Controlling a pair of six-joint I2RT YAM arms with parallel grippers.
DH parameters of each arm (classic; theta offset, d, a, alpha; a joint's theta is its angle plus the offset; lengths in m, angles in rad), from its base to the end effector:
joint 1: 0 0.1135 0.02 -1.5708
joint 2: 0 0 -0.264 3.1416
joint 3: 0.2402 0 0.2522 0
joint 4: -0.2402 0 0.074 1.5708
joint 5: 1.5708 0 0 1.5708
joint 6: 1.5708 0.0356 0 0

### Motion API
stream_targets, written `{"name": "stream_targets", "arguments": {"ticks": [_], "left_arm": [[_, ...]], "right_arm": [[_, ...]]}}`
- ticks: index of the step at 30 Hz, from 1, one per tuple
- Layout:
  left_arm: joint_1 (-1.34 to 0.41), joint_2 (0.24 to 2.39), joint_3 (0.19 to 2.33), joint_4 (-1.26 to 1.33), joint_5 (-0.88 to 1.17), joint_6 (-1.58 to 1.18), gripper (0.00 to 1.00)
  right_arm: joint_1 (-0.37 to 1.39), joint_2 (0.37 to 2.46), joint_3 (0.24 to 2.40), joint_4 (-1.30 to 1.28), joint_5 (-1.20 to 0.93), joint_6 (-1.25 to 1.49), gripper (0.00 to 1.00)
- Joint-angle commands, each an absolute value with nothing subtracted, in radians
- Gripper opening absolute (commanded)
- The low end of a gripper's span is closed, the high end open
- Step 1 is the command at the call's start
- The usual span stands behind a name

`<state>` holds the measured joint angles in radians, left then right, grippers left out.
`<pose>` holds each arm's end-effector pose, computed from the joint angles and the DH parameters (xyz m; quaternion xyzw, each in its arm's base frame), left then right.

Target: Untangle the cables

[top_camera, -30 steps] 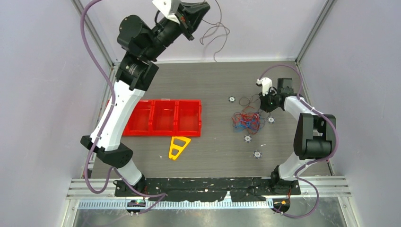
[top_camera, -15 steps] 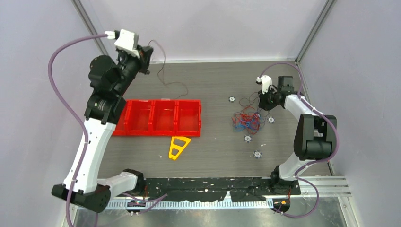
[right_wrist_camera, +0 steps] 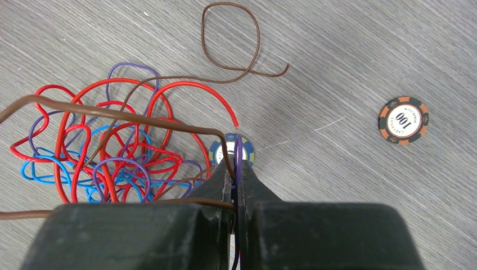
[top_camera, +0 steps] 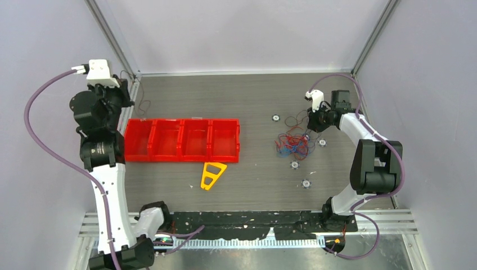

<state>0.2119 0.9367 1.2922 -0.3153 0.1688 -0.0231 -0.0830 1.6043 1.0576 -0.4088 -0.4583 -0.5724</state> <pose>0.1786 0.0323 0.4721 -0.0205 0.6927 0.0096 0.7209 0.3306 -0.0117 0.2148 -0.2916 0.8838 0.1100 0.3489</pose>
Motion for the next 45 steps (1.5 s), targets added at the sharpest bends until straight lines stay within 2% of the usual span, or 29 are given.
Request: {"name": "stream_targets", "arguments": {"ticks": [1,7,16,27,33,38,45], "left_arm": [[0.316,0.953,1.317,-0.278,0.265,-0.035,0.0],[0.392,0.985,1.343,-0.315,0.324,-0.019,0.0],[0.436,1.005,1.21,-0.296,0.336,0.077,0.0],[0.475,1.099,1.452,-0.391,0.375,0.058,0.0],[0.483,1.114,1.509,-0.407,0.367,0.066,0.0],[0.485,1.123,1.452,-0.373,0.389,0.091,0.0],[0.485,1.125,1.259,-0.292,0.411,0.177,0.0]], "right_arm": [[-0.086,1.578,1.094,-0.425,-0.472,-0.572,0.05],[-0.084,1.577,1.094,-0.428,-0.468,-0.565,0.05],[-0.084,1.573,1.09,-0.428,-0.469,-0.552,0.05],[-0.084,1.564,1.069,-0.438,-0.467,-0.566,0.05],[-0.084,1.558,1.056,-0.438,-0.469,-0.574,0.05],[-0.084,1.568,1.057,-0.437,-0.475,-0.571,0.05],[-0.084,1.571,1.056,-0.434,-0.486,-0.562,0.05]]}}
